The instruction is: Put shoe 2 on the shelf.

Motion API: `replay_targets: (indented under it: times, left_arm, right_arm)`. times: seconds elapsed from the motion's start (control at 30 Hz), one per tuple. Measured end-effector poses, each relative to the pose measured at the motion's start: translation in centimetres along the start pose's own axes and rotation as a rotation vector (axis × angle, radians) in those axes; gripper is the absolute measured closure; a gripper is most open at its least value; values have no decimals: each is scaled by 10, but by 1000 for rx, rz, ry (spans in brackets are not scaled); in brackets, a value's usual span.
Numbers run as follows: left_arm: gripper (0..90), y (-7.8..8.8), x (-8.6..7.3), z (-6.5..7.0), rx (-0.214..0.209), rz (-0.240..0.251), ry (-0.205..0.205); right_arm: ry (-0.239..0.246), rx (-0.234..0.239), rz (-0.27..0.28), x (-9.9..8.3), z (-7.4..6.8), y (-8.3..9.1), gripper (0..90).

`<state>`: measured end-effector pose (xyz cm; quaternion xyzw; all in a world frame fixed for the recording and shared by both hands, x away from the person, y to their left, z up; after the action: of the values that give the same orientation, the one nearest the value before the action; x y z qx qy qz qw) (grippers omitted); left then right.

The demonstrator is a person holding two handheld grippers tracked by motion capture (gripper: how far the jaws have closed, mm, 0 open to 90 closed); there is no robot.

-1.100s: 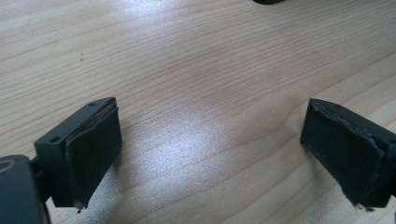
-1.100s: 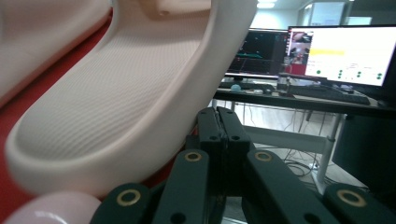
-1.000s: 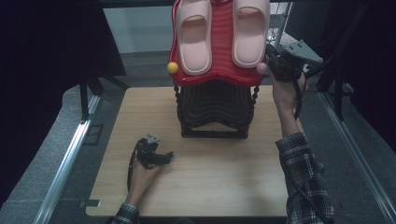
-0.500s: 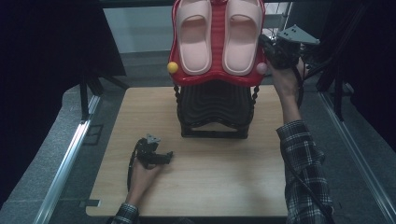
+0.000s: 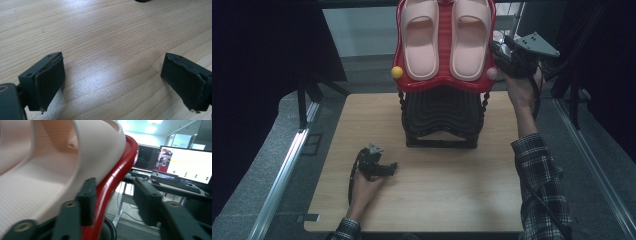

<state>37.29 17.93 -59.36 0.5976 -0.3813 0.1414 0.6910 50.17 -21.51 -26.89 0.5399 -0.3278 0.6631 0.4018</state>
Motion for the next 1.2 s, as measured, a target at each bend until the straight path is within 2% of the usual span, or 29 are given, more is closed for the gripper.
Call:
replay_targets:
  times: [0.07,0.17,0.37,0.4,0.6,0.73,0.87,1.07,1.2]
  left_arm:
    - [50,0,0,0,0,0,0]
    - [51,0,0,0,-1,-2,-3]
    - [50,0,0,0,0,1,-1]
    - [50,0,0,0,1,1,-1]
    - [50,0,0,0,1,2,-1]
    - [50,0,0,0,1,2,-2]
    - [50,0,0,0,1,2,-2]
    - [50,0,0,0,1,-2,-6]
    - [50,0,0,0,1,-2,-5]
  right_arm:
    - [-1,-14,7,-4,4,2,406]
    - [-42,-9,10,-8,9,8,379]
    - [-47,-44,-1,-20,17,20,314]
    - [-61,-46,-2,-23,18,22,302]
    - [-103,-57,-38,-40,27,32,227]
    - [-123,-42,-67,-54,31,38,193]
    - [-124,-23,-109,-70,30,45,171]
    - [-127,9,-180,-98,21,59,136]
    - [-152,23,-225,-119,15,72,117]
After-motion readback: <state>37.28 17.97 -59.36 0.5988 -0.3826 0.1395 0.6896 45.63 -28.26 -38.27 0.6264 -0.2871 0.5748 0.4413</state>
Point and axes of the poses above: each handheld gripper's, and its own axes: y roughly backward along the jaws, x roughly out of its top, z roughly to its right, the point moved 3 cm from there along -y, roughly forward along the jaws, and after that the axes turned 5 degrees about x, right-handed, at the moved point
